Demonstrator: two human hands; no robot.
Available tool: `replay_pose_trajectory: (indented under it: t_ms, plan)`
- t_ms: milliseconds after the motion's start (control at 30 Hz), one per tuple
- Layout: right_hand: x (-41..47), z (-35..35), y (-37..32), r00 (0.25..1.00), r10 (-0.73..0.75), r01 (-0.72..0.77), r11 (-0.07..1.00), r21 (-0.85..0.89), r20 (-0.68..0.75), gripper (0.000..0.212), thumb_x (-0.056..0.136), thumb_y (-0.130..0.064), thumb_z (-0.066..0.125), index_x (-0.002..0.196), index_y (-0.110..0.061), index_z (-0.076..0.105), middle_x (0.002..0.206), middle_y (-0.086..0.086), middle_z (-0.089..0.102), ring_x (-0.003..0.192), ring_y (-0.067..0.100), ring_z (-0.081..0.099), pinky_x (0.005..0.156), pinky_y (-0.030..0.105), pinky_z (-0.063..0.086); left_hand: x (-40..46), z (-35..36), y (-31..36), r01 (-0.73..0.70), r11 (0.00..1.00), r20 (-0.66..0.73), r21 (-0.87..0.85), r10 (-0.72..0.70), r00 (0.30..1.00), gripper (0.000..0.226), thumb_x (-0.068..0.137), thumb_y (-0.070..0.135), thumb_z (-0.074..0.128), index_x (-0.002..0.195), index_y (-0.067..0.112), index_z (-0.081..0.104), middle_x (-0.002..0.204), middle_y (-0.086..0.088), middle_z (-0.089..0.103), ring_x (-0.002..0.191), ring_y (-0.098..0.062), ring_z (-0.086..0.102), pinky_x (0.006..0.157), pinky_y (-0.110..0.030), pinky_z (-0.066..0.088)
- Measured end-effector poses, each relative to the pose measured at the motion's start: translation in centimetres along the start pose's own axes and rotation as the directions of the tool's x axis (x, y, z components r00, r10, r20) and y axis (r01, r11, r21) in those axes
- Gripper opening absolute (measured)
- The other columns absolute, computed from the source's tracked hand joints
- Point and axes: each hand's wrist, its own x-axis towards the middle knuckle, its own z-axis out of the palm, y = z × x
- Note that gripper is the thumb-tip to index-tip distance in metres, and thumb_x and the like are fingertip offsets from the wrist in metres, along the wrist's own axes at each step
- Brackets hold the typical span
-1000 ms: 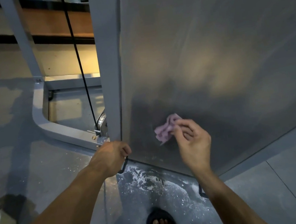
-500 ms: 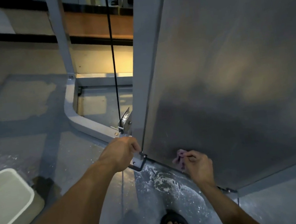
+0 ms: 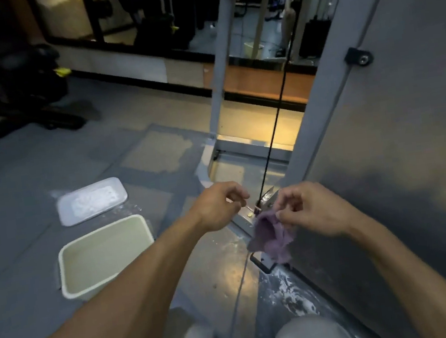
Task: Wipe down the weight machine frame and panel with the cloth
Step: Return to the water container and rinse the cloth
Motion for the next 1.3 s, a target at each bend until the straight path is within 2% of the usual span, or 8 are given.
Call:
replay_pose_trajectory:
  t_ms: [200, 300, 433, 600, 767, 967, 1067, 1300]
  plan:
    - [1.6, -0.5, -9.0, 0.979, -0.167, 0.191, 0.947, -0.259, 0.114, 0.009, 0.088, -0.026, 0.071, 0.081, -0.030, 0.070, 0.071, -0.010, 0.067, 0.067, 0.007, 0.063, 0.066, 0.038, 0.054, -8.2, -4.3, 0.4, -0.003, 1.000, 0.238, -0.002, 0.003, 0.971, 0.051, 0.084, 0.031, 0.084, 0.128, 0.028, 0.060, 0.123, 0.007, 0.064, 0.114, -0.009, 0.063, 0.101, -0.031, 0.053]
    - [2.0, 0.5, -12.3, 0.961, -0.218, 0.258, 0.929, -0.266, 0.169, 0.008, 0.088, -0.025, 0.071, 0.081, -0.027, 0.071, 0.069, -0.013, 0.067, 0.064, 0.006, 0.062, 0.062, 0.035, 0.051, -10.0, -4.6, -0.4, -0.001, 1.000, 0.086, -0.027, 0.003, 0.996, 0.048, 0.078, 0.048, 0.082, 0.117, 0.028, 0.063, 0.112, 0.008, 0.067, 0.105, -0.011, 0.067, 0.097, -0.038, 0.055]
    - [3.0, 1.7, -14.8, 0.949, -0.285, 0.314, 0.888, -0.335, 0.133, 0.011, 0.092, -0.024, 0.070, 0.082, -0.027, 0.070, 0.073, -0.008, 0.067, 0.068, 0.007, 0.060, 0.063, 0.031, 0.047, -11.6, -6.9, -2.8, -0.008, 0.999, -0.180, 0.050, 0.017, 0.984, 0.014, 0.091, 0.012, 0.067, 0.103, 0.019, 0.068, 0.098, -0.003, 0.073, 0.086, -0.019, 0.068, 0.083, -0.038, 0.056]
    - [4.8, 3.6, -16.6, 0.941, -0.313, 0.336, 0.826, -0.452, 0.129, 0.011, 0.097, -0.032, 0.067, 0.087, -0.027, 0.065, 0.093, -0.011, 0.062, 0.088, 0.009, 0.058, 0.080, 0.034, 0.051, -15.0, -11.6, -4.8, -0.024, 0.967, -0.232, 0.254, 0.085, 0.969, 0.031, 0.100, 0.028, 0.064, 0.072, 0.034, 0.052, 0.068, 0.009, 0.056, 0.064, -0.010, 0.049, 0.059, -0.031, 0.033]
    - [7.6, 6.0, -18.8, 0.935, -0.313, 0.355, 0.794, -0.493, 0.169, 0.017, 0.101, -0.030, 0.062, 0.085, -0.029, 0.060, 0.089, -0.012, 0.065, 0.086, 0.013, 0.061, 0.078, 0.040, 0.053, -17.3, -15.5, -7.0, -0.023, 0.951, -0.250, 0.308, 0.104, 0.963, 0.022, 0.100, 0.036, 0.064, 0.083, 0.022, 0.065, 0.064, 0.013, 0.055, 0.063, -0.006, 0.050, 0.059, -0.027, 0.036]
    - [10.2, 9.6, -18.5, 0.932, -0.343, 0.340, 0.939, 0.045, 0.118, 0.009, 0.100, -0.015, 0.065, 0.091, -0.015, 0.068, 0.087, -0.001, 0.075, 0.087, 0.015, 0.072, 0.081, 0.031, 0.055, -18.3, -18.6, -11.1, 0.062, 0.988, -0.264, 0.143, -0.022, 0.964, 0.025, 0.098, 0.030, 0.069, 0.078, 0.014, 0.068, 0.066, 0.005, 0.065, 0.060, -0.009, 0.055, 0.062, -0.025, 0.045]
    - [11.7, 11.6, -17.4, 0.949, -0.289, 0.267, 0.950, 0.163, 0.128, 0.008, 0.098, -0.011, 0.067, 0.092, -0.006, 0.069, 0.085, 0.008, 0.076, 0.079, 0.015, 0.072, 0.075, 0.027, 0.056, -17.9, -19.2, -13.0, 0.185, 0.977, -0.324, 0.104, -0.143, 0.935, 0.028, 0.095, 0.033, 0.072, 0.073, 0.017, 0.070, 0.065, 0.007, 0.070, 0.058, -0.005, 0.063, 0.061, -0.020, 0.047]
    - [14.7, 20.3, -16.6, 0.943, -0.160, 0.060, 0.944, 0.324, 0.291, 0.017, 0.093, -0.016, 0.076, 0.082, -0.004, 0.068, 0.073, 0.011, 0.077, 0.068, 0.020, 0.073, 0.063, 0.026, 0.056, -15.4, -17.1, -16.6, 0.521, 0.853, -0.239, -0.042, -0.515, 0.823, 0.041, 0.090, 0.038, 0.073, 0.064, 0.007, 0.067, 0.066, -0.010, 0.075, 0.067, -0.024, 0.076, 0.072, -0.037, 0.064]
